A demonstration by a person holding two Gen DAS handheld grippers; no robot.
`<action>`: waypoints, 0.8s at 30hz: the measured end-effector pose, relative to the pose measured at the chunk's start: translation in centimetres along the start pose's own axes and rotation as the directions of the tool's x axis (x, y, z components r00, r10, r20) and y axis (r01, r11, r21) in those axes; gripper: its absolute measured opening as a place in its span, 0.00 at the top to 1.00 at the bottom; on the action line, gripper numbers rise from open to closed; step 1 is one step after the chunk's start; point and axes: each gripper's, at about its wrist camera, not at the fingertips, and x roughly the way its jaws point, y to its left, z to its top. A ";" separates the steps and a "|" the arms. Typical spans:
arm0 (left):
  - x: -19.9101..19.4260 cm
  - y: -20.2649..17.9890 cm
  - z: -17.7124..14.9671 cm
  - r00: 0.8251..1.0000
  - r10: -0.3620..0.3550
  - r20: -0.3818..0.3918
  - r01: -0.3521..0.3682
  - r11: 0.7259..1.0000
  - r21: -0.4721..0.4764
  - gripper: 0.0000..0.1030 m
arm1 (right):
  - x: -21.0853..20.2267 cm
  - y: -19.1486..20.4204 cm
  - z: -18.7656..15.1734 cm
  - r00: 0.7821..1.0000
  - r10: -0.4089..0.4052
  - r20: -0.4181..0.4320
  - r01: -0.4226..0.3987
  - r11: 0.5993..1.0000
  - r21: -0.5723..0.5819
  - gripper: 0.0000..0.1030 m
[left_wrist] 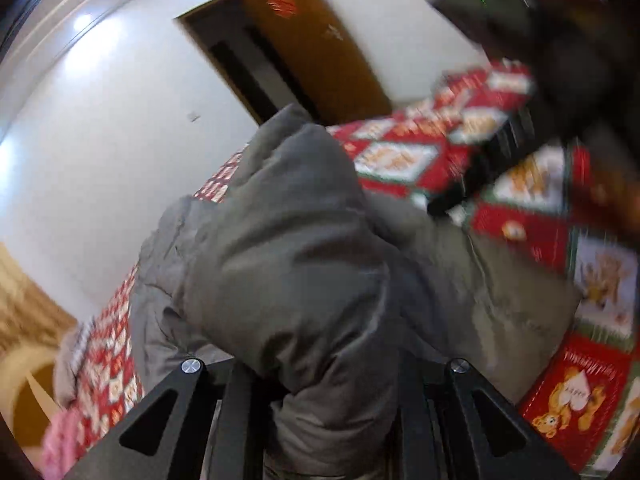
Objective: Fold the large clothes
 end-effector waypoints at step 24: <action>1.1 -7.4 -2.1 0.982 0.173 0.077 -0.182 0.975 0.129 0.83 | 8.4 1.2 8.1 0.979 0.163 -0.125 -0.177 0.977 -0.116 0.85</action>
